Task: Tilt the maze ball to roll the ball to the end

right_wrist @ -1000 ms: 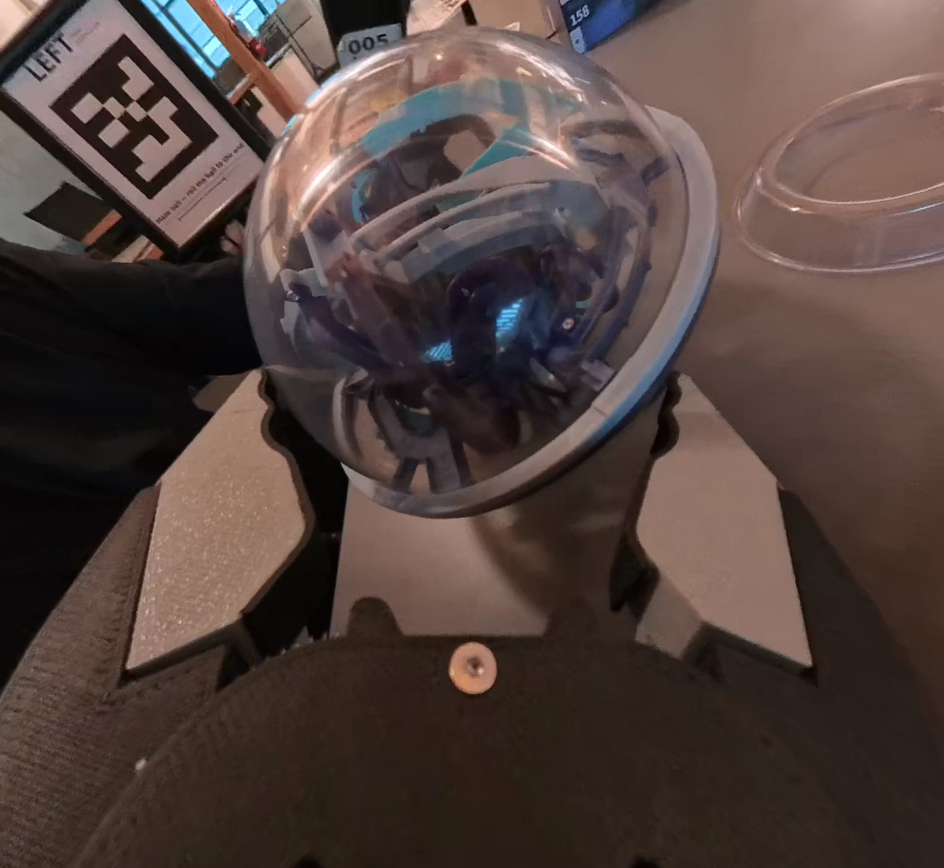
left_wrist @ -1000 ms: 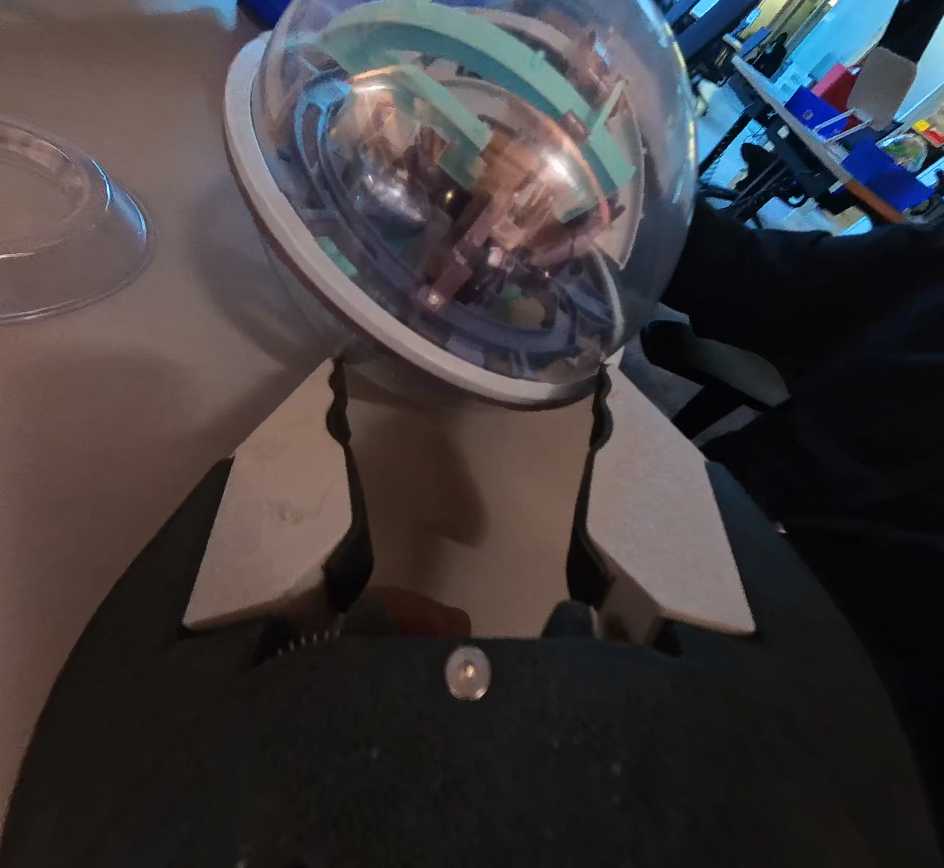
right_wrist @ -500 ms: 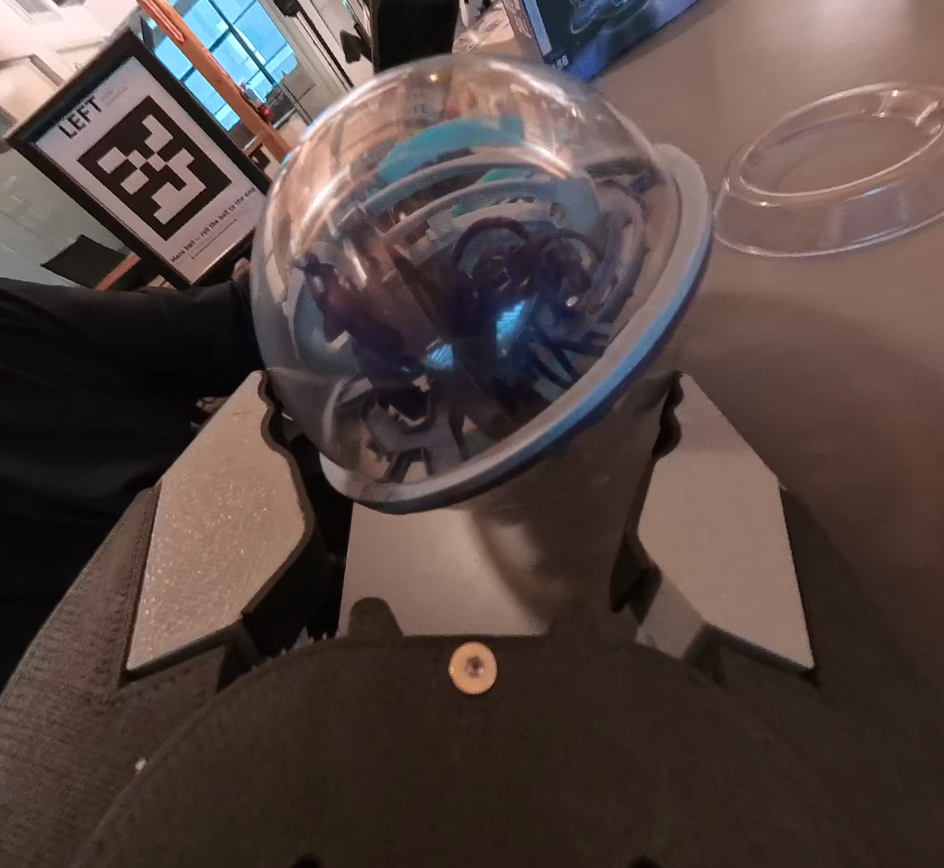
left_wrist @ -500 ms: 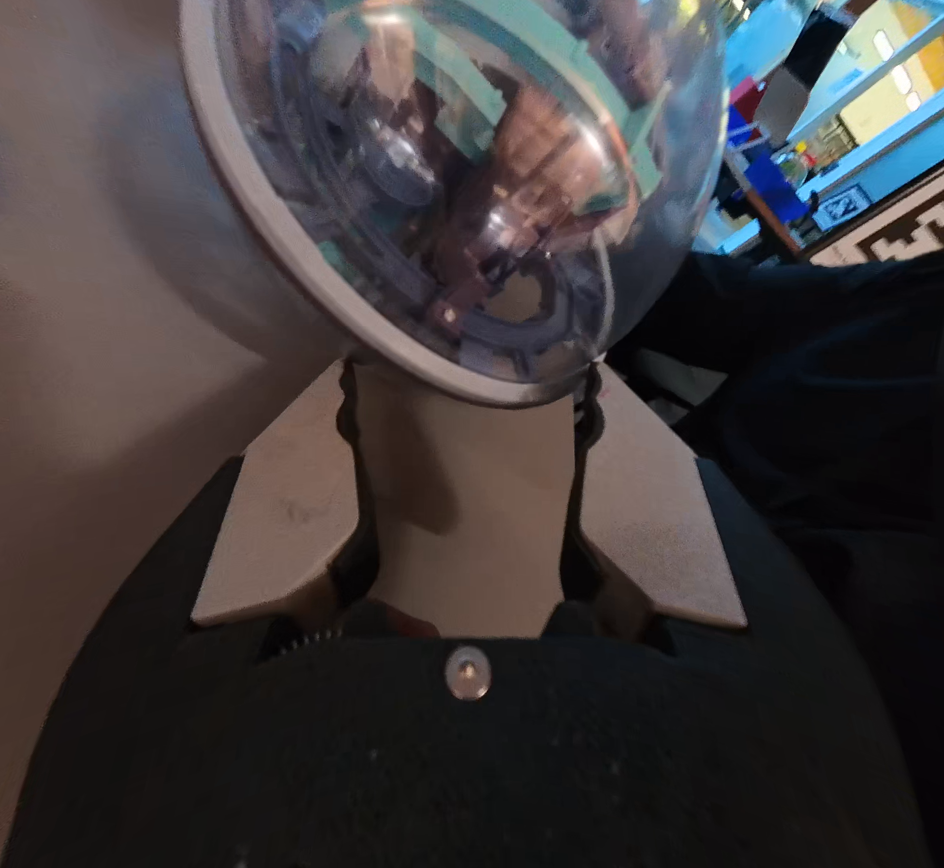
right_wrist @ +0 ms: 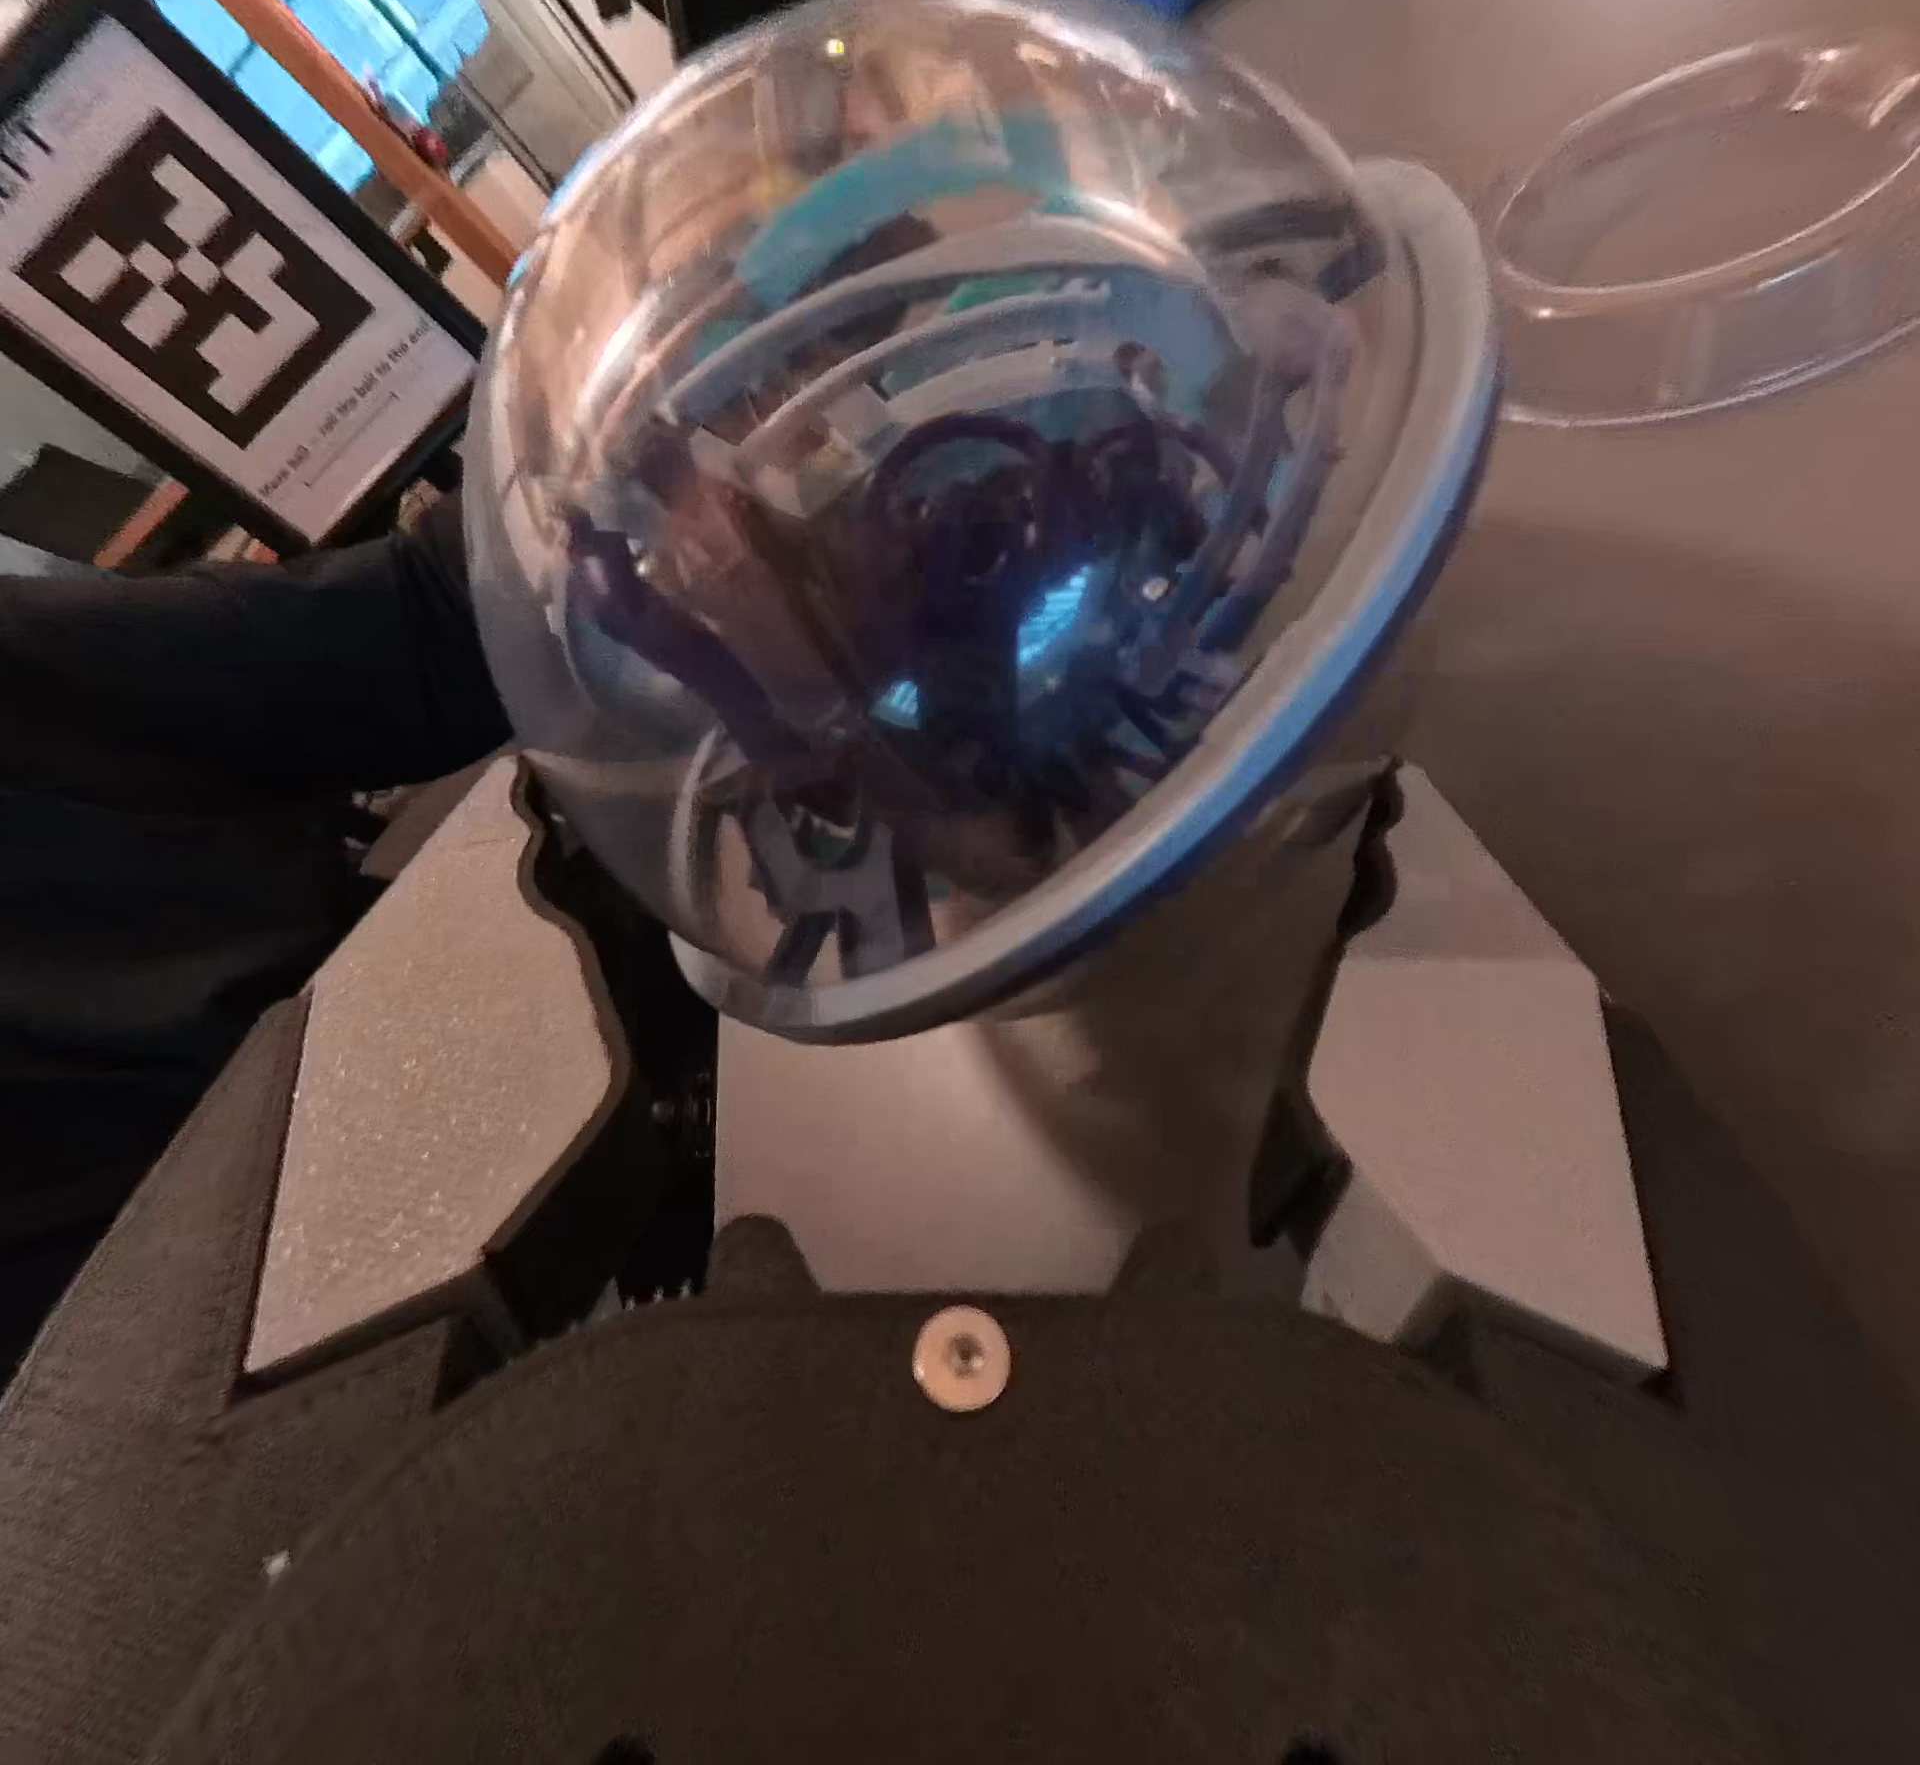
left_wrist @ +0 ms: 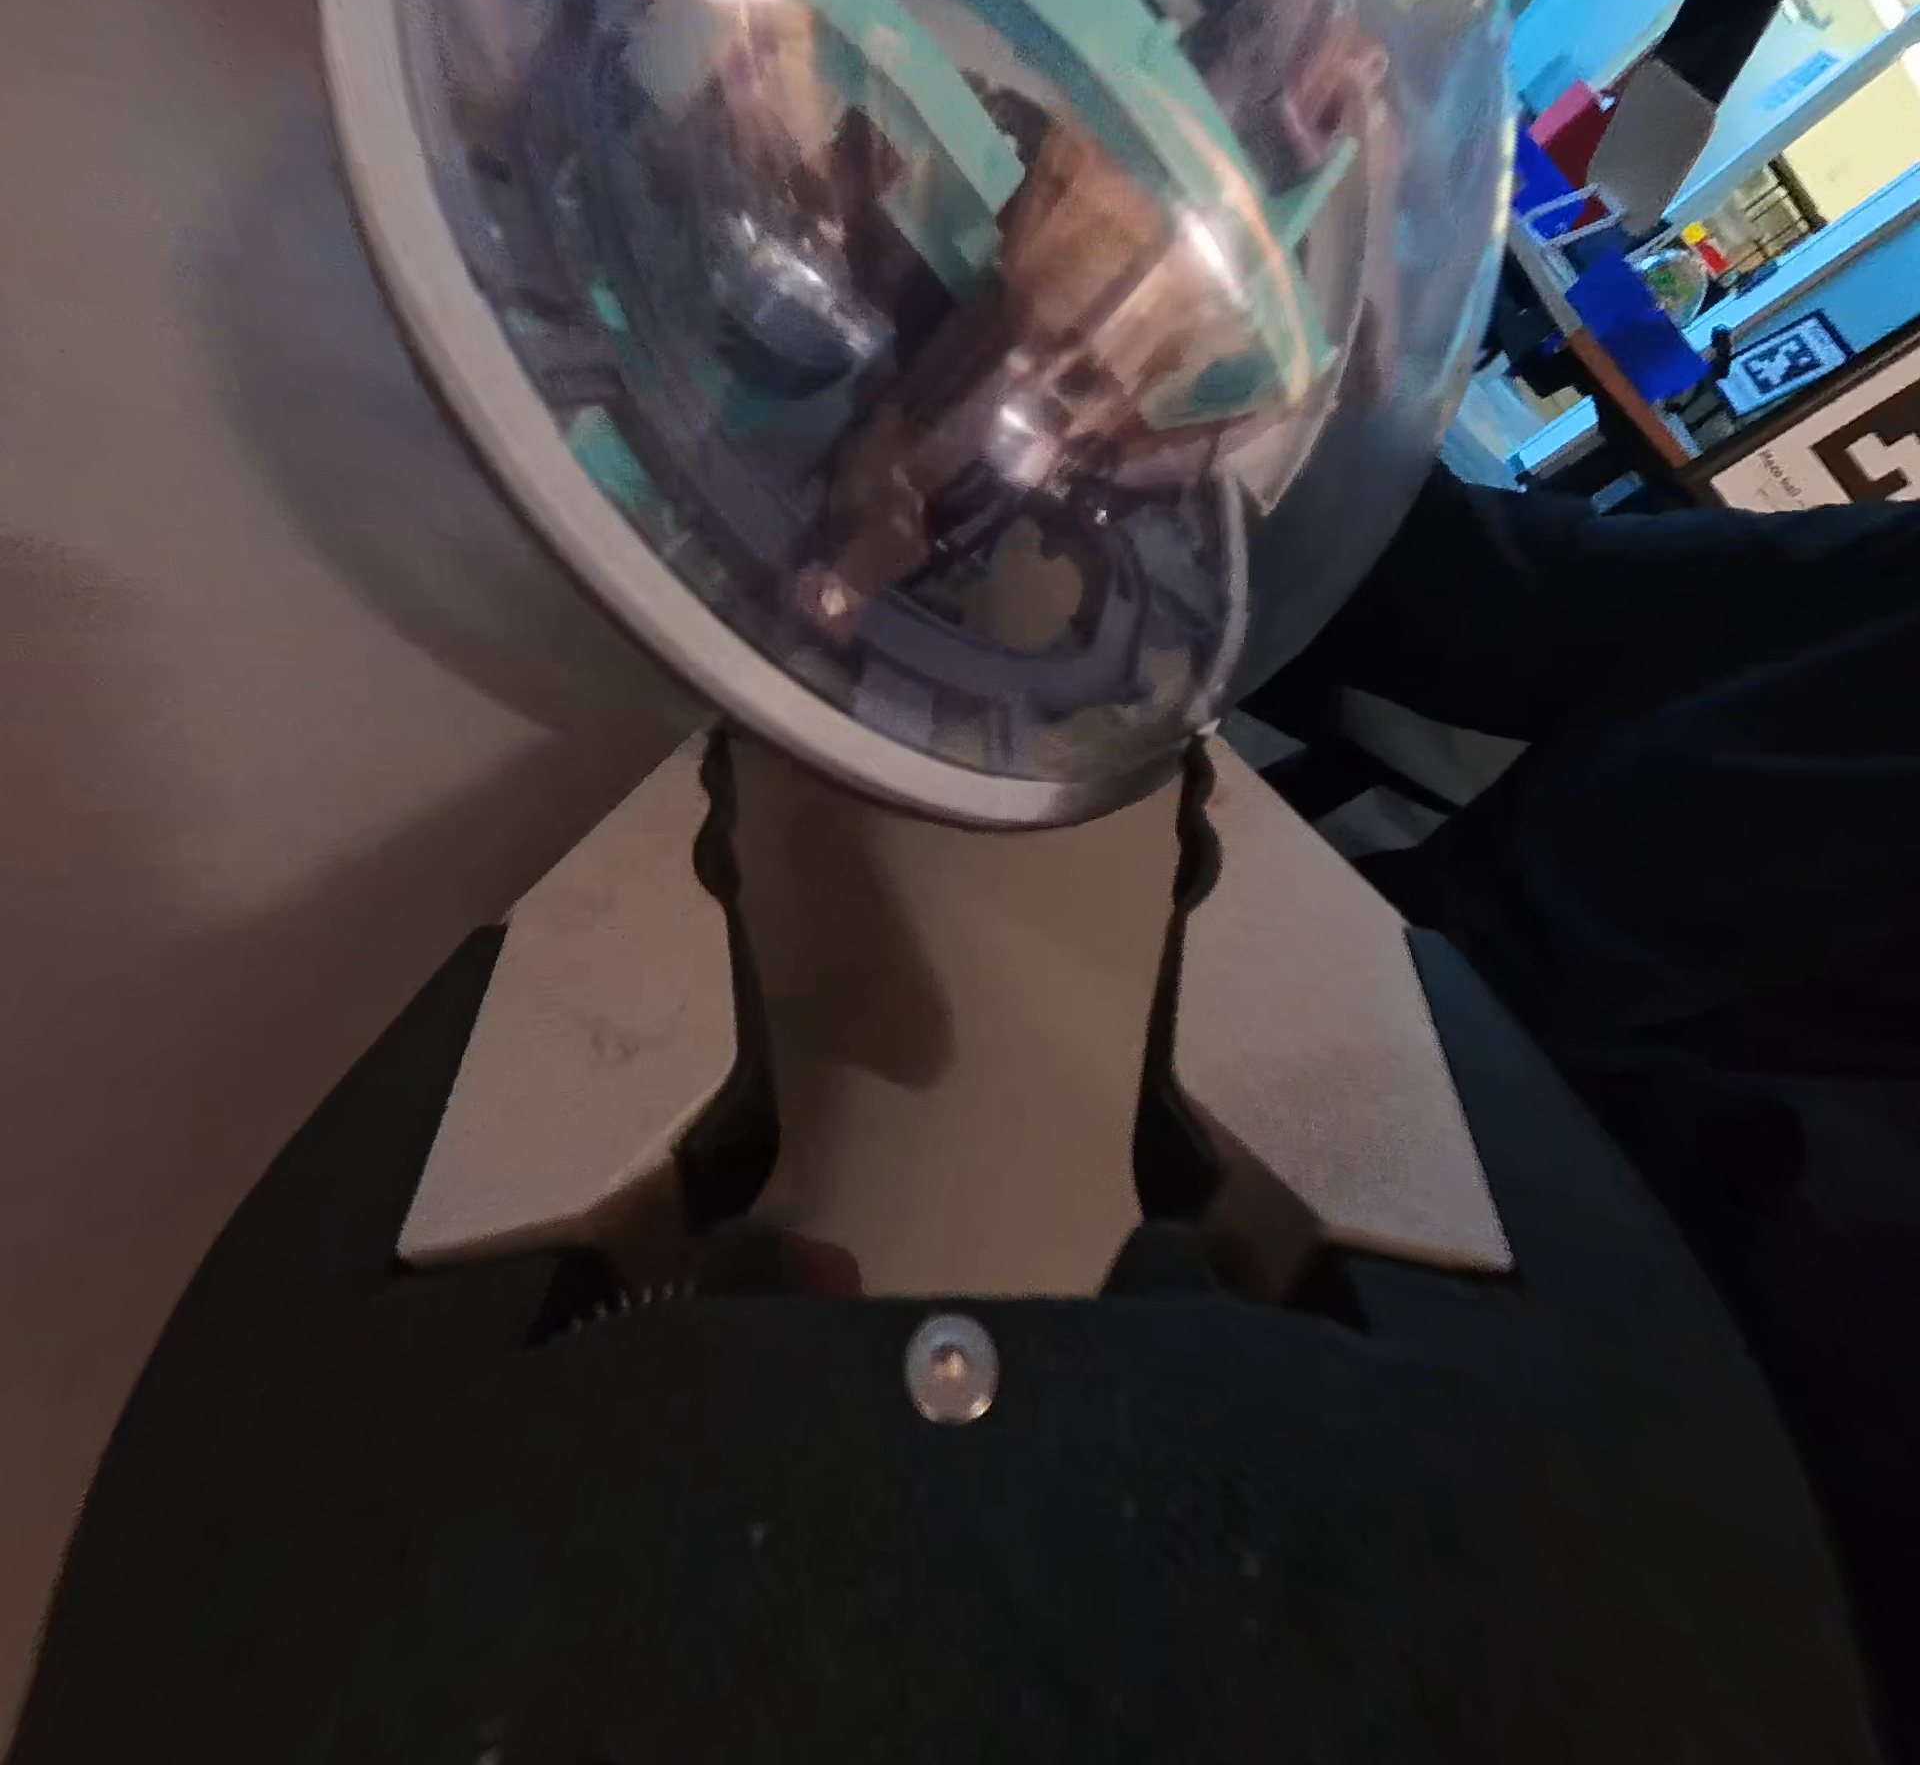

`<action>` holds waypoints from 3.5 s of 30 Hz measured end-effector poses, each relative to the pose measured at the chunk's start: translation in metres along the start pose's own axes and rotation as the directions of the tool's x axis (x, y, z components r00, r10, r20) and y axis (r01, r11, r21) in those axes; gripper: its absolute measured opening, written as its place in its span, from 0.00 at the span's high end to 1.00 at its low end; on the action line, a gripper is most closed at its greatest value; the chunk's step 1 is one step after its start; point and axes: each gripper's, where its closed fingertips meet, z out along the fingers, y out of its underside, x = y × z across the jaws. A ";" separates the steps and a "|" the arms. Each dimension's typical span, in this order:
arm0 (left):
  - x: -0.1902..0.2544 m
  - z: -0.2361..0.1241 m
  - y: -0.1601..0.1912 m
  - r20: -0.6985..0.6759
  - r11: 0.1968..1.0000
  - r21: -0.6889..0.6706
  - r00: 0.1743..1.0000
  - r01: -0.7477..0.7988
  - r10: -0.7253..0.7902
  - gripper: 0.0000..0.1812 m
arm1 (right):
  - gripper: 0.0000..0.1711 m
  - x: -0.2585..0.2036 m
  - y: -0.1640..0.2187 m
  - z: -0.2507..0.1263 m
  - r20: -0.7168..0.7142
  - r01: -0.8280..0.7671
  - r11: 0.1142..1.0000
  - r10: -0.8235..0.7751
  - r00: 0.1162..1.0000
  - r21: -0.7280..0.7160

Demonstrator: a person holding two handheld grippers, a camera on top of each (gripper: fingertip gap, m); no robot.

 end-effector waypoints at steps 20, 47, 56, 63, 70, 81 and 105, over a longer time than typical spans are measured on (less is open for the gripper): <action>-0.017 -0.001 -0.002 -0.079 0.983 -0.129 0.990 -0.129 0.119 0.64 | 0.16 0.015 -0.009 -0.009 -0.034 0.106 0.994 -0.105 0.994 0.017; -0.019 -0.003 -0.036 0.116 0.921 0.051 0.918 -0.386 0.378 0.54 | 0.16 0.014 -0.020 -0.019 -0.182 0.522 0.851 -0.504 0.844 0.065; -0.022 -0.027 -0.073 0.379 0.724 -0.065 0.654 -0.687 0.655 0.53 | 0.15 0.020 -0.051 -0.023 -0.282 0.768 0.634 -0.756 0.590 -0.093; -0.023 -0.043 -0.092 0.502 0.581 -0.086 0.469 -0.809 0.727 0.53 | 0.13 0.048 -0.066 -0.017 -0.341 0.824 0.521 -0.833 0.436 -0.221; -0.047 -0.040 -0.078 0.509 0.602 -0.170 0.453 -0.781 0.732 0.53 | 0.13 0.055 -0.064 -0.009 -0.366 0.856 0.449 -0.865 0.344 -0.256; -0.068 -0.036 -0.075 0.592 0.493 -0.307 0.242 -0.814 0.768 0.56 | 0.13 0.067 -0.072 -0.016 -0.411 0.830 0.184 -0.910 -0.058 -0.527; -0.078 -0.021 -0.057 0.545 0.677 -0.201 0.493 -0.708 0.678 0.59 | 0.15 0.083 -0.041 -0.007 -0.369 0.781 0.531 -0.833 0.412 -0.329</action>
